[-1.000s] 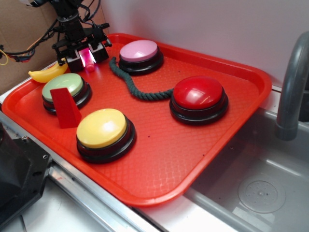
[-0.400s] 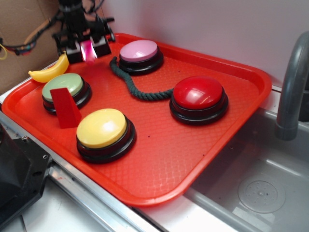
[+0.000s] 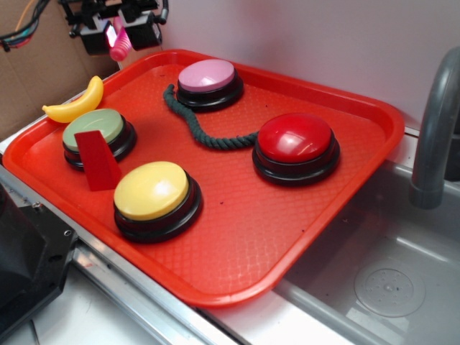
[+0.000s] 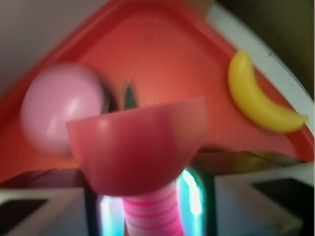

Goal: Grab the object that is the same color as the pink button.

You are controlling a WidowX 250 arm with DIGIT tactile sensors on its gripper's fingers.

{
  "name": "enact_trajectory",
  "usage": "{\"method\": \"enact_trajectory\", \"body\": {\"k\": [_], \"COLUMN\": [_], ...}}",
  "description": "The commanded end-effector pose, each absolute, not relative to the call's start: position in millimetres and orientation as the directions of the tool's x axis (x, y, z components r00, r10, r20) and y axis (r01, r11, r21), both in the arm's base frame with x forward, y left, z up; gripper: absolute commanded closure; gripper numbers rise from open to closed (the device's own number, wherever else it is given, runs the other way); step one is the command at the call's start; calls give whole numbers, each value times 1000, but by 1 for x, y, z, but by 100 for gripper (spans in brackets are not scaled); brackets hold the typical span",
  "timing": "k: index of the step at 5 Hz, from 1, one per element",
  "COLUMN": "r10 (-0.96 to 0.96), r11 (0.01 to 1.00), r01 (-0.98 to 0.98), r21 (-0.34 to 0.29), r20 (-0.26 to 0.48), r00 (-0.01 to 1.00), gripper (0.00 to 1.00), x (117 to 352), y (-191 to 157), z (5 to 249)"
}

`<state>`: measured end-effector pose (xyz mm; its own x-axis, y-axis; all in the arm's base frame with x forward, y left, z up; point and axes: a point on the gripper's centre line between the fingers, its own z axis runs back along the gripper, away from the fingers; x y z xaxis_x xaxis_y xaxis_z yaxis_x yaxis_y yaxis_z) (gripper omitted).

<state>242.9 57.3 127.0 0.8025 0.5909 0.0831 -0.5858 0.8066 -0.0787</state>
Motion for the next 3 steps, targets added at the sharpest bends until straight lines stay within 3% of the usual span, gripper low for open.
{"method": "enact_trajectory", "body": {"k": [1, 2, 3], "r10": [235, 156, 186], "r11": [966, 983, 964], "r01": [-232, -155, -189], "r21": [-116, -94, -190], "r20": [13, 7, -34], "r00": [972, 988, 982], "gripper": [100, 100, 100], "x": [214, 208, 206], "y": [10, -14, -7], "z": [156, 152, 147]}}
